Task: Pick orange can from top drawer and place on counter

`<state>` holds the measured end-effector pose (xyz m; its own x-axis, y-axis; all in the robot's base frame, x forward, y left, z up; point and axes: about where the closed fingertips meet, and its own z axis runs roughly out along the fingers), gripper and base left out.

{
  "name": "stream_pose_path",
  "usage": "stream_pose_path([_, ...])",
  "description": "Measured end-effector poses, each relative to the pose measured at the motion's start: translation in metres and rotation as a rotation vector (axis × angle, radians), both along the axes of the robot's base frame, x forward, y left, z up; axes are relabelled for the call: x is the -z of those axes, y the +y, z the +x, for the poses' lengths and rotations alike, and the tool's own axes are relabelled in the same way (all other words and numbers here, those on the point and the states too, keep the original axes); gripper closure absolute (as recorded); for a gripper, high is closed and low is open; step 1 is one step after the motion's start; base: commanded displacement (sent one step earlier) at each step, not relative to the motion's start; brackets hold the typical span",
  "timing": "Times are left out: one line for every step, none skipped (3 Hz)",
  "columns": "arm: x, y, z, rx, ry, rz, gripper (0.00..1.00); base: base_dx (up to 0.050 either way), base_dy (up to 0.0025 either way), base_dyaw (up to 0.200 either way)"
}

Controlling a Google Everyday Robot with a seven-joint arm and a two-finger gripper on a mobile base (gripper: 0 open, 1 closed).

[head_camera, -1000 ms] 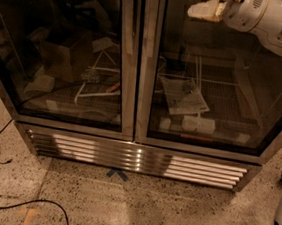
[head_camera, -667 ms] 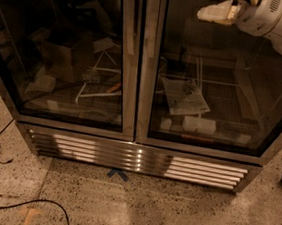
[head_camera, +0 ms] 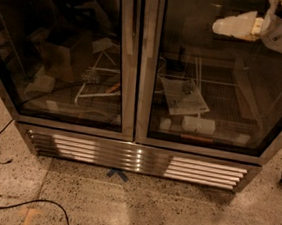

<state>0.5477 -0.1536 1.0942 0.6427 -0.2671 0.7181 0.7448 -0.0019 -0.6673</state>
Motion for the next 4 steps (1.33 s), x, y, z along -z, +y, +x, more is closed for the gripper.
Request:
stream_pose_path([0.005,-0.012,-0.046,0.024,0.016,-0.045,0.00,0.000,0.00000,0.000])
stream_pose_path([0.010,-0.026,-0.080,0.078,0.030,-0.093,0.00,0.000,0.00000,0.000])
stream_pose_path([0.015,-0.031,-0.098,0.136,0.065,-0.176,0.00,0.000,0.00000,0.000])
stream_pose_path([0.015,-0.031,-0.098,0.136,0.065,-0.176,0.00,0.000,0.00000,0.000])
